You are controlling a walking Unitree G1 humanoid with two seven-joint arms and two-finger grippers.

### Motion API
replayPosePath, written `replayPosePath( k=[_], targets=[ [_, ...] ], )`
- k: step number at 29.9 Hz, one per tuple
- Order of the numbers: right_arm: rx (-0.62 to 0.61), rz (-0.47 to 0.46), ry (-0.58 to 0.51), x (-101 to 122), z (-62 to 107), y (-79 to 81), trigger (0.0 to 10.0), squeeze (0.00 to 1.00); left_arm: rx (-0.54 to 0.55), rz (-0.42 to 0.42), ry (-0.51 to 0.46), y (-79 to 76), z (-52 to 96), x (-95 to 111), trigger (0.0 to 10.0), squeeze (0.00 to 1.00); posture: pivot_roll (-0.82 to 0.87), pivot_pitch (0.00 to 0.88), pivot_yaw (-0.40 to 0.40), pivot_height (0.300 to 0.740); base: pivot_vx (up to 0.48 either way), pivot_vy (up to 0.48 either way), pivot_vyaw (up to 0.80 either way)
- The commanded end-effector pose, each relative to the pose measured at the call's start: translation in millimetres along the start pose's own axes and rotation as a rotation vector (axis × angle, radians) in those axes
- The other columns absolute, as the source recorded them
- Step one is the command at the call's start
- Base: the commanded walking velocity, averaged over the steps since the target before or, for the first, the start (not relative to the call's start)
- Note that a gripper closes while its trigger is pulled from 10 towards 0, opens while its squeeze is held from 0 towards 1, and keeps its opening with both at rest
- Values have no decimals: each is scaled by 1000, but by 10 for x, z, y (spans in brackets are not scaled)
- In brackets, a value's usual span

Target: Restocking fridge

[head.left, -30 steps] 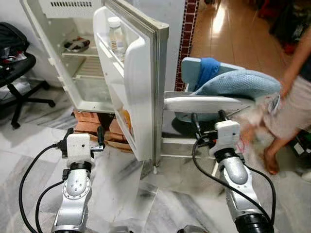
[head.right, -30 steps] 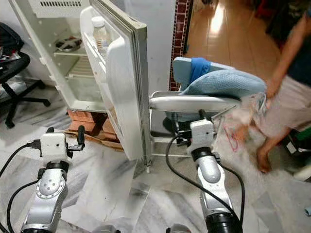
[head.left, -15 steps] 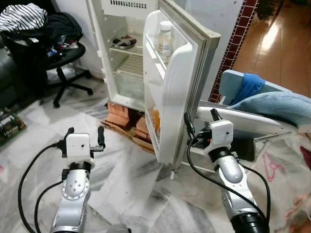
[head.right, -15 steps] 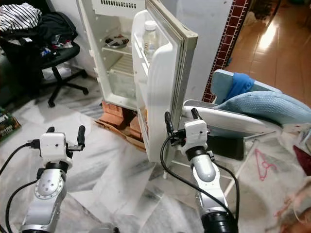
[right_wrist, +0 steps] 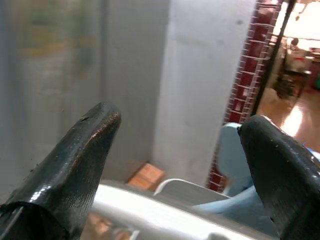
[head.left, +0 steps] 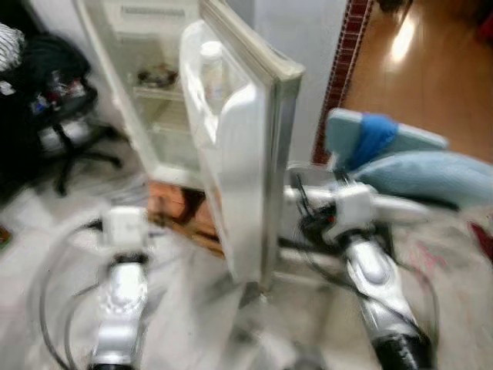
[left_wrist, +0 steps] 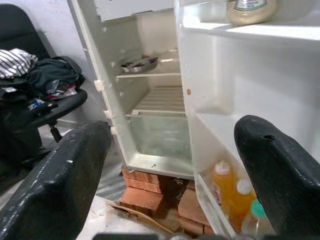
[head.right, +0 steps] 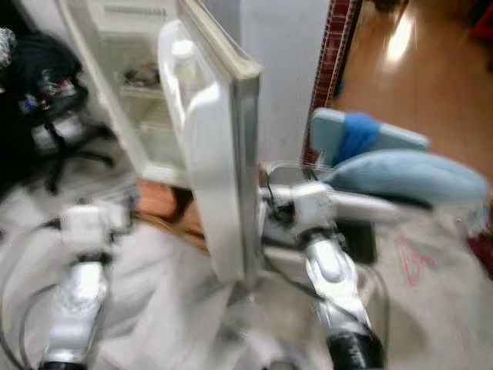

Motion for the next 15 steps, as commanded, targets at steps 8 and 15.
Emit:
replayPosePath(
  k=[8, 15],
  targets=[
    [142, -21, 30, 9, 262, 116, 10000, 0, 52, -24, 47, 276, 140, -111, 10000, 0, 48, 4, 18, 740, 0, 0, 0],
    [165, -31, 113, -85, 294, -43, 10000, 0, 46, -25, 82, 307, 224, -188, 10000, 0, 37, 9, 28, 740, 0, 0, 0]
  ],
)
Point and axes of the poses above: a point about 5 cm out from each wrist's last joint towards the gripper, its own z axis pointing back from the gripper into the wrist, its own x axis along the axis of the wrist's last joint, y = z × x, the point moved 3 cm from there along -z, pointing out of the wrist towards the gripper, and after that the axes turned 5 degrees about -z, right-handed, at the moved point
